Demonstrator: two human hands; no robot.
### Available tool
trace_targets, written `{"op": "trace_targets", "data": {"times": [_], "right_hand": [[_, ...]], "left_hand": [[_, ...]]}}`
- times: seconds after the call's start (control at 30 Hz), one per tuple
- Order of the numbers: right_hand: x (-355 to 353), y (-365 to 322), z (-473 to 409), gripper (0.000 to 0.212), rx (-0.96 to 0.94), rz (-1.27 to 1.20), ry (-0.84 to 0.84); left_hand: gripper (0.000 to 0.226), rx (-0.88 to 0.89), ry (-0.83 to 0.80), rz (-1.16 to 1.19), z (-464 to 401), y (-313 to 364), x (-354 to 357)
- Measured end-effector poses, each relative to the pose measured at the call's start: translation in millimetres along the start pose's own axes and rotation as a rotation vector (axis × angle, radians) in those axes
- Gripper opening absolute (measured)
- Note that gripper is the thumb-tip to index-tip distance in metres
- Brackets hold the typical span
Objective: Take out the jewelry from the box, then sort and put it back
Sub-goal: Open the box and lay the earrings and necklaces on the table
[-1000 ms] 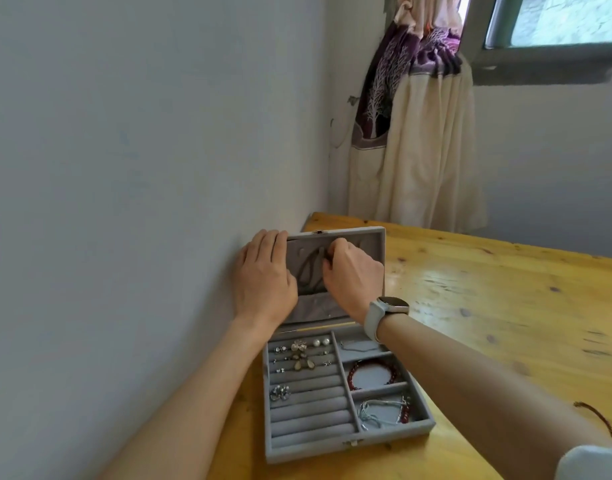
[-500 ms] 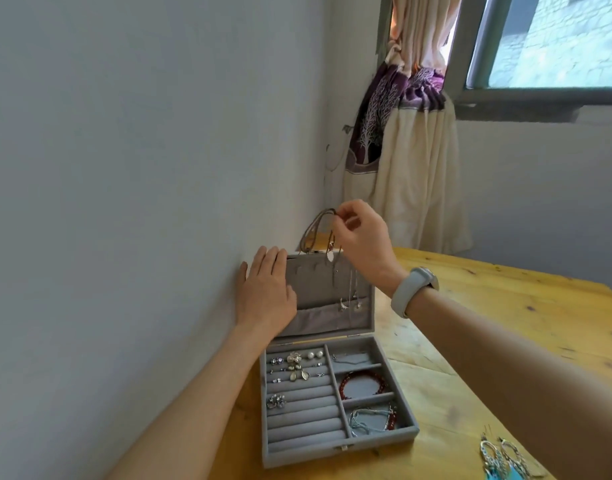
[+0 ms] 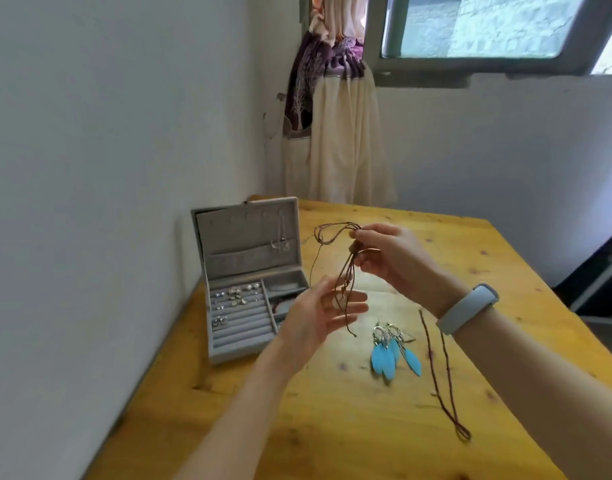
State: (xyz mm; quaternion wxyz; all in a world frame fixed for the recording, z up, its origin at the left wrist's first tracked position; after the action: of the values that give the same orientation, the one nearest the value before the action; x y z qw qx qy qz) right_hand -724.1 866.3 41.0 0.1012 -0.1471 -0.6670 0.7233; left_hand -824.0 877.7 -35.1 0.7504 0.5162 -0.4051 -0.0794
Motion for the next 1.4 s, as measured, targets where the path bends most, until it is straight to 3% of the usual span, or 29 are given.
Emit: {"op": "trace_targets", "data": {"times": [0.13,0.23,0.47,0.6,0.7,0.87,1.0,1.1,1.17,1.27,1.4], "right_hand": [[-78,71,42,0.009,0.206,0.0,0.116],[-133,119,79,0.011,0.336,-0.08,0.248],[-239,174,139,0.01,0.406,-0.139,0.599],[-273,187,149,0.006,0.4,-0.041,0.691],[-288,186,137,0.012,0.373,0.056,0.719],[-297,169,89,0.022,0.283,0.17,0.677],[-282,162,45,0.041,0.223,0.333,0.457],[-267,167,29,0.048,0.193,0.743,0.261],[-262,172,31,0.045,0.112,0.947,0.255],[-249,185,43,0.043,0.02,1.072,0.229],[-226,225,47,0.05,0.079,1.4,-0.014]], "left_hand": [[0.019,-0.136,0.002,0.032,22,-70,33],[0.017,-0.229,0.023,-0.075,34,-115,47],[0.021,-0.328,0.081,-0.385,51,-175,50],[0.019,-0.317,0.077,-0.518,50,-182,55],[0.016,-0.285,-0.023,-0.726,45,-187,71],[0.016,-0.072,-0.247,-1.091,31,-192,122],[0.021,0.093,-0.225,-1.297,9,-194,142],[0.025,0.173,-0.166,-1.457,0,-192,141],[0.027,0.256,-0.16,-1.514,0,-189,138],[0.029,0.444,-0.26,-1.571,8,-188,144],[0.035,0.549,-0.397,-1.67,21,-199,155]]}}
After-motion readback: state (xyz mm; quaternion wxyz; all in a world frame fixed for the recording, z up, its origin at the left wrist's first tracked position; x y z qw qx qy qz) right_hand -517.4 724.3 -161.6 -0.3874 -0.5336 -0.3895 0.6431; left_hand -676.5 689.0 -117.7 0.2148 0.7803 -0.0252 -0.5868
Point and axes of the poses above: each hand's wrist, its own z-axis away from the middle knuckle, its own x-axis out of the palm, y = z × x, the point moved 10 cm from there along -z, towards the middle knuckle, and after that the axes turned 11 degrees about z, right-handed, at the moved point
